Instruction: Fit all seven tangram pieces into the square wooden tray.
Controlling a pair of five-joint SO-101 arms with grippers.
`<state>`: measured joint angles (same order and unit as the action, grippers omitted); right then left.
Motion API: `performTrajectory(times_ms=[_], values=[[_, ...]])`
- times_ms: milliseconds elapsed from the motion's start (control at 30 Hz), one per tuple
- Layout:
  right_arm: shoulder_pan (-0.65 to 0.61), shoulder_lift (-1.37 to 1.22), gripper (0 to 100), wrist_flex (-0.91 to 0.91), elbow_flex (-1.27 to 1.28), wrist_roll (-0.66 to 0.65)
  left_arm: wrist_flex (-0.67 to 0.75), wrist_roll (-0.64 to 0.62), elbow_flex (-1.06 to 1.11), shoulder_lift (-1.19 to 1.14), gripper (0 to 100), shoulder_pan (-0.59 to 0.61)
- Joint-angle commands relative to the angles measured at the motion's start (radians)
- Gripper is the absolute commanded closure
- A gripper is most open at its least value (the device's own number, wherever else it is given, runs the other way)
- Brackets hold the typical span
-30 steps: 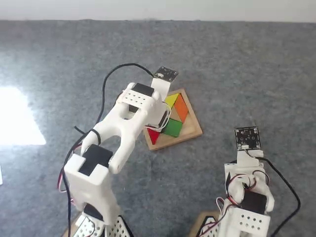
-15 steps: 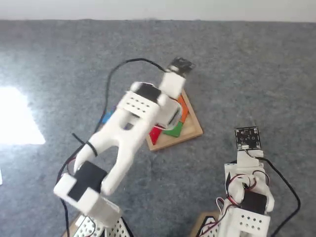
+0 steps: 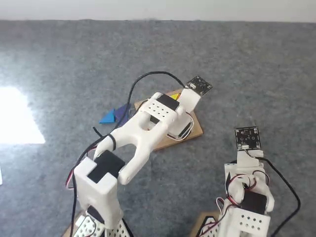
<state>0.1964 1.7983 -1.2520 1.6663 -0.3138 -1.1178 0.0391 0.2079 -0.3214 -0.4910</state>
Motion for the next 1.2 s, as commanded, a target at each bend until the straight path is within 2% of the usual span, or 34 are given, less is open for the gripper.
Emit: performTrajectory(times_ms=[0,300,567,700,900,1033,1167], values=[[-0.010,0.008,86.1,0.005,0.017,-0.012,0.017,0.029,-0.005,0.008,84,0.046],[-0.010,0.008,86.1,0.005,0.017,-0.012,0.012,0.081,-0.010,0.020,84,0.124],[-0.010,0.008,86.1,0.005,0.017,-0.012,-0.023,0.083,-0.008,0.278,84,0.135],[-0.010,0.008,86.1,0.005,0.017,-0.012,-0.081,0.011,-0.010,0.353,84,0.281],[-0.010,0.008,86.1,0.005,0.017,-0.012,-0.098,-0.020,-0.015,0.269,84,0.559],[-0.010,0.008,86.1,0.005,0.017,-0.012,-0.095,0.060,-0.015,0.176,82,0.609],[-0.010,0.008,86.1,0.004,0.017,-0.012,-0.081,0.066,-0.033,0.112,76,0.631]])
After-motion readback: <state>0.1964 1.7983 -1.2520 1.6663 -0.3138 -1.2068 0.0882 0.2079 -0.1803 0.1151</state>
